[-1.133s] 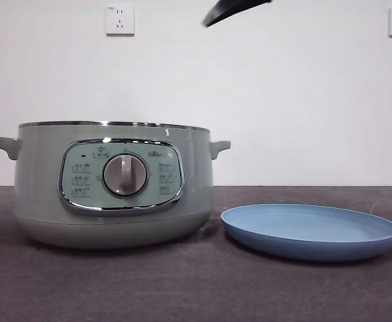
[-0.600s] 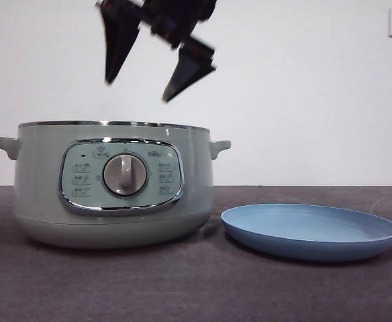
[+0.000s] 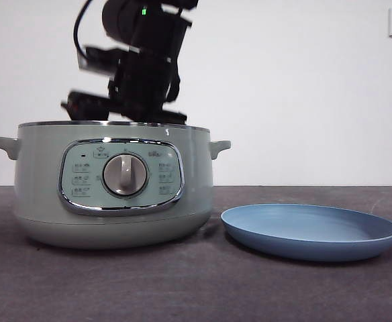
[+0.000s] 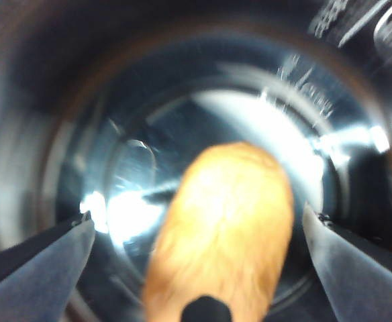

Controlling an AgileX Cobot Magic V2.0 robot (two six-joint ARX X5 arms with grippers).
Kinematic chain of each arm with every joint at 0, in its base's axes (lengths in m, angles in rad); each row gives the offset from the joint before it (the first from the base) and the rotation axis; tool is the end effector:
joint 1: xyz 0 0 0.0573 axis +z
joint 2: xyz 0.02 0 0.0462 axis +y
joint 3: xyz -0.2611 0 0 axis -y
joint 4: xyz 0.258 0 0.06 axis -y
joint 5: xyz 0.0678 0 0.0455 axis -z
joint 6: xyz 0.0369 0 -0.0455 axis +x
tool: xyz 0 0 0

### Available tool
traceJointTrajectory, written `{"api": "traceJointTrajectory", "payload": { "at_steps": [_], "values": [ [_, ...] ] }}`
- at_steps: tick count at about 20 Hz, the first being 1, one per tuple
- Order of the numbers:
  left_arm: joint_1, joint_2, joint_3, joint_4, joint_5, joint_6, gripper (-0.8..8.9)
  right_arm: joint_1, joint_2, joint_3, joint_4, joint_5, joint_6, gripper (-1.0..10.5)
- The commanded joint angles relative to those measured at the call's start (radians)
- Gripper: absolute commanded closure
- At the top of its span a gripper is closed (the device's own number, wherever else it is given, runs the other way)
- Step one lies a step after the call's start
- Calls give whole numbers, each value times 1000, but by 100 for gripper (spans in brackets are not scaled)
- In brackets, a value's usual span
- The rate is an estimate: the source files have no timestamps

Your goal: Take the potato out from the steamer,put the potato on the plate,close the lid

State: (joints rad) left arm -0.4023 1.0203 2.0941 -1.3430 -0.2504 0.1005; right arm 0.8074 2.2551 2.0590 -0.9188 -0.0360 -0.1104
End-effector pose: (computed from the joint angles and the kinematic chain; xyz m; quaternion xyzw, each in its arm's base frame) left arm 0.0528 -0.0125 0.5539 0.0926 0.1232 -0.0815 0.9847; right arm 0.3419 0.3592 0.2204 -0.2414 0.4702 0.3739 0.7621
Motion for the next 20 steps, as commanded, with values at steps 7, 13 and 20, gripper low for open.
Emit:
{"api": "traceJointTrajectory", "payload": {
  "at_steps": [7, 13, 20],
  "values": [
    [-1, -9, 8, -53, -3, -5, 822, -3, 1, 136, -98, 21, -32, 957],
    [-1, 99, 8, -50, -3, 11, 822, -56, -125, 423, -444, 91, 21, 957],
    [-2, 321, 8, 52, 277, 86, 822, -151, -314, 421, -463, 228, 163, 957]
  ]
}}
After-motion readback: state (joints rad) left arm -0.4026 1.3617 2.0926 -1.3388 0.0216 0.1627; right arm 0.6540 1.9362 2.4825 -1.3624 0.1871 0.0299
